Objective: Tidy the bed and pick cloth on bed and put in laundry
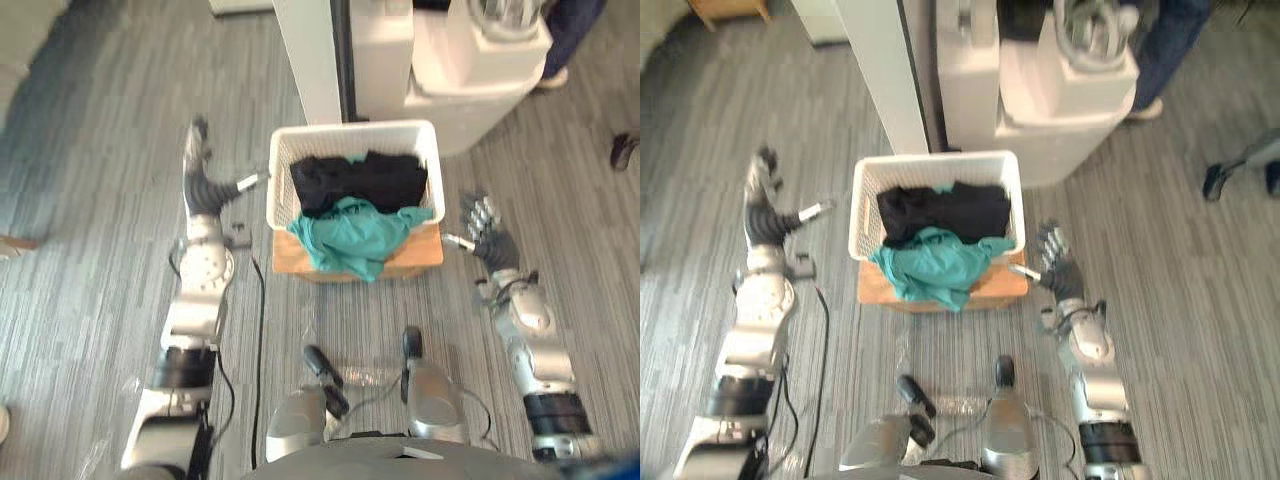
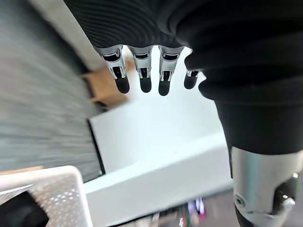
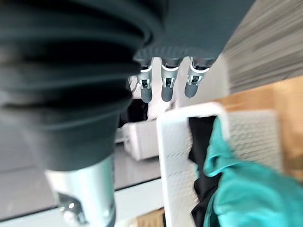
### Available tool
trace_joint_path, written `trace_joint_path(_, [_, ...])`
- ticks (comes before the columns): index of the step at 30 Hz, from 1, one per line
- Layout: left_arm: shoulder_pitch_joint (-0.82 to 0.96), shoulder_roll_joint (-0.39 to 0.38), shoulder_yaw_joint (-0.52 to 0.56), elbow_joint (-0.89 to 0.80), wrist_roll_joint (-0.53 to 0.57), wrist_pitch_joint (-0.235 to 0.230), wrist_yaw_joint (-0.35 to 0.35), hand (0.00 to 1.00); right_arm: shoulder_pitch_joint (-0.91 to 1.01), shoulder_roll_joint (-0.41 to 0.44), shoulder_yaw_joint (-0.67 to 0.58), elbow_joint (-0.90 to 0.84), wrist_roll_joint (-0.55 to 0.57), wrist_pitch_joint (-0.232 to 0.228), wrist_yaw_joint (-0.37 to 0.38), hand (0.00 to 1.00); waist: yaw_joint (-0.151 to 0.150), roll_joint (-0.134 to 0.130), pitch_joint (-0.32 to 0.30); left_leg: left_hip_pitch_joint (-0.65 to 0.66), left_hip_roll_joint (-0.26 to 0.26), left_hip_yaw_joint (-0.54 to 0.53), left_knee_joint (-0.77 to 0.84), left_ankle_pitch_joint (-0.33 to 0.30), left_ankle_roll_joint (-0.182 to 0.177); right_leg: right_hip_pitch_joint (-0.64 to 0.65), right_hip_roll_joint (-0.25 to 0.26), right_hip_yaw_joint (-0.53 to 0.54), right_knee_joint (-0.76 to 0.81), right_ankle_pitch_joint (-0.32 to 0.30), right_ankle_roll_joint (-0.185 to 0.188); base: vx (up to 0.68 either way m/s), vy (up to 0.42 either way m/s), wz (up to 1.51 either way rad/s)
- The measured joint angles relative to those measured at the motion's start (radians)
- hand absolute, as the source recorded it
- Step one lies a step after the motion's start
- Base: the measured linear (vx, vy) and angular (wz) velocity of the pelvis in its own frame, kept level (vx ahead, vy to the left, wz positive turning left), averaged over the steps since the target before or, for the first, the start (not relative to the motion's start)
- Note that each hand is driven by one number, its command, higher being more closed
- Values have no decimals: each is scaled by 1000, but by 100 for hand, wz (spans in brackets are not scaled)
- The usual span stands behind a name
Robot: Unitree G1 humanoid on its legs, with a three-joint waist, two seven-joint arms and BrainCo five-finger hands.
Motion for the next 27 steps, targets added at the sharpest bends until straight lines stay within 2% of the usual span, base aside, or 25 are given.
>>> trace_joint_path(2, [95, -42, 28, 2, -89, 1, -6, 0, 30, 4, -8, 66, -8, -1, -3, 0, 4, 2, -42, 18, -1, -4, -1, -5, -2, 27, 0, -1, -20, 2, -1, 36, 13, 2])
trace_joint_path(3, [146, -64, 43, 31, -177, 11, -29, 0, 42, 19, -37, 109, -19, -2, -4, 0, 12, 4, -51, 38, 0, -8, -3, -7, -5, 50, 2, 0, -26, 3, -1, 0, 0, 0])
trace_joint_path(5, [192, -88, 59, 121, -270, 27, -68, 0, 55, 31, -67, 169, -37, -4, -14, 0, 26, 8, -75, 46, 0, -15, -3, -7, -6, 60, 4, -2, -30, 3, -2, 0, 0, 0])
trace_joint_path(6, [197, -90, 62, 137, -279, 30, -73, 0, 55, 31, -69, 176, -40, -4, -16, 0, 26, 8, -75, 48, 0, -18, -3, -7, -6, 63, 4, -3, -30, 2, -3, 0, -3, 9])
trace_joint_path(7, [228, -95, 65, 251, -351, 38, -119, 0, 54, 31, -80, 224, -47, -5, -33, 0, 28, 8, -78, 56, 0, -37, -3, -7, -6, 75, 4, -9, -30, 0, -6, -16, 2, 9])
trace_joint_path(9, [282, -100, 65, 393, -384, 42, -175, 0, 55, 40, -99, 297, -48, -17, -59, 0, 31, 4, -91, 61, 0, -44, -4, -8, -6, 80, 4, -12, -31, -2, -8, -39, 8, 9])
trace_joint_path(11, [317, -101, 64, 504, -385, 53, -210, 0, 57, 51, -123, 376, -47, -24, -80, 0, 36, -4, -109, 62, -1, -52, -4, -10, -9, 82, 3, -16, -39, -7, -14, -33, 6, 7])
trace_joint_path(12, [336, -102, 64, 603, -385, 52, -237, 0, 59, 63, -144, 458, -46, -30, -87, 0, 48, -9, -127, 62, -1, -53, -4, -14, -14, 84, 3, -16, -43, -11, -12, -13, 4, 4])
trace_joint_path(15, [370, -120, 62, 782, -365, 51, -287, 0, 59, 77, -155, 630, -37, -40, -82, 0, 58, -21, -142, 79, -4, -59, -5, -22, -17, 107, 1, -19, -50, -16, -9, 8, 6, 6])
trace_joint_path(18, [374, -143, 59, 889, -308, 75, -319, 0, 57, 94, -176, 732, -38, -47, -61, 0, 59, -17, -158, 81, -10, -60, -5, -27, -16, 113, -3, -17, -58, -16, -9, -1, 5, 1])
trace_joint_path(24, [328, -142, 62, 1019, -204, 124, -328, 0, 53, 107, -228, 861, -39, -45, -32, 0, 71, -9, -177, 95, -16, -60, -5, -36, -15, 129, -9, -16, -62, -19, -6, 0, 0, 0])
trace_joint_path(27, [311, -139, 62, 1040, -155, 147, -339, 0, 48, 107, -232, 886, -80, -10, -15, 0, 70, -3, -189, 97, -20, -60, -5, -40, -15, 132, -11, -17, -63, -22, -5, 27, 8, 0])
